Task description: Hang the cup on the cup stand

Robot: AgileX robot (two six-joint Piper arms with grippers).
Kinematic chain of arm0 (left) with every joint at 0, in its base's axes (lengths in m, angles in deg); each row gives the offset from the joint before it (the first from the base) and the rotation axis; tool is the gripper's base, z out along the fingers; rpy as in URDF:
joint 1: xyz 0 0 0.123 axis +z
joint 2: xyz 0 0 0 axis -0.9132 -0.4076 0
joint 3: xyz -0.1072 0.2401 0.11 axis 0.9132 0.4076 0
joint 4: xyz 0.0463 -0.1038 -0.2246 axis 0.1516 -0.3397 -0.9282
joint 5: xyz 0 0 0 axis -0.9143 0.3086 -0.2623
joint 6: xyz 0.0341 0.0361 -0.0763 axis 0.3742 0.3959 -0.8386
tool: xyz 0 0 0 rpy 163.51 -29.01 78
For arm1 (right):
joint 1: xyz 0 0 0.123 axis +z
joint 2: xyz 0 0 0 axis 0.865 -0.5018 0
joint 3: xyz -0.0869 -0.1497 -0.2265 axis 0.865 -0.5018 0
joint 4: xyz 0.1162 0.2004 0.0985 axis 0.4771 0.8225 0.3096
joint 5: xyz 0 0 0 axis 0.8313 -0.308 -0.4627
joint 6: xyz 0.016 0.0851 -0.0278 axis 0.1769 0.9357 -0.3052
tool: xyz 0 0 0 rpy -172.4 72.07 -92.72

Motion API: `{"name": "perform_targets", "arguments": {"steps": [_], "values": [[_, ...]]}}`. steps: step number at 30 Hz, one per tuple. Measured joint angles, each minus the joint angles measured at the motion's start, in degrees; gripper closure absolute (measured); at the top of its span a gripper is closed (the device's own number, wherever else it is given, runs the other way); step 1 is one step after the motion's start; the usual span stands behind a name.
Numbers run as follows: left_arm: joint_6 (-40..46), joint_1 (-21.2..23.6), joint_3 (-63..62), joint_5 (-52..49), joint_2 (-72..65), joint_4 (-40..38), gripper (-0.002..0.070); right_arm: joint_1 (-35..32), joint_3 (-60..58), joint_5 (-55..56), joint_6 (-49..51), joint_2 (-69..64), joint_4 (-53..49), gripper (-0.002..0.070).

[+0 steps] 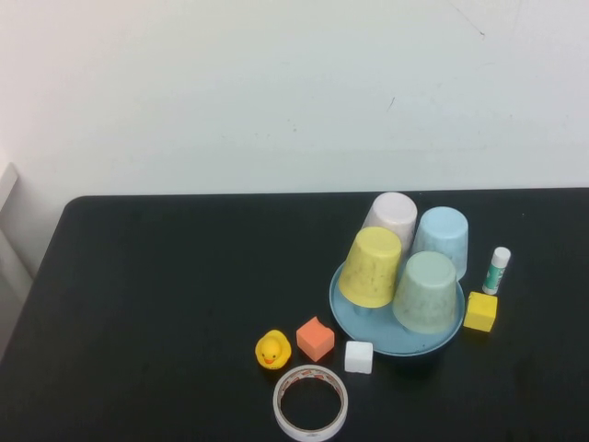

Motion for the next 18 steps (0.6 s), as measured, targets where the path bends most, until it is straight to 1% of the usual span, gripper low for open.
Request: {"name": "perform_targets", "arguments": {"steps": [3,5,6,8,10,12,13,15,18], "values": [[4.0,7.1,2.5,4.5,0.0,-7.7,0.0676,0.0,0.0,0.0,0.0,0.0,0.0,0.0678],[5.5,10.6,4.5,8.1,0.0,-11.0,0.0676,0.0,0.0,0.0,0.0,0.0,0.0,0.0678],[7.0,13.4,6.9,11.5,0.0,-12.4,0.0676,0.0,0.0,0.0,0.0,0.0,0.0,0.0678],[9.5,15.1,9.3,14.3,0.0,-13.0,0.0676,0.0,0.0,0.0,0.0,0.0,0.0,0.0678],[14.6,16.0,11.3,16.1,0.0,-14.5,0.0676,0.0,0.0,0.0,0.0,0.0,0.0,0.0678],[21.4,16.3,12.0,16.6,0.0,-16.7,0.0676,0.0,0.0,0.0,0.0,0.0,0.0,0.0678],[23.4,16.3,12.0,16.6,0.0,-17.7,0.0676,0.0,0.0,0.0,0.0,0.0,0.0,0.0678],[25.2,16.3,12.0,15.4,0.0,-18.6,0.0676,0.0,0.0,0.0,0.0,0.0,0.0,0.0678],[25.4,16.8,12.0,13.1,0.0,-18.8,0.0676,0.0,0.0,0.0,0.0,0.0,0.0,0.0678]]}}
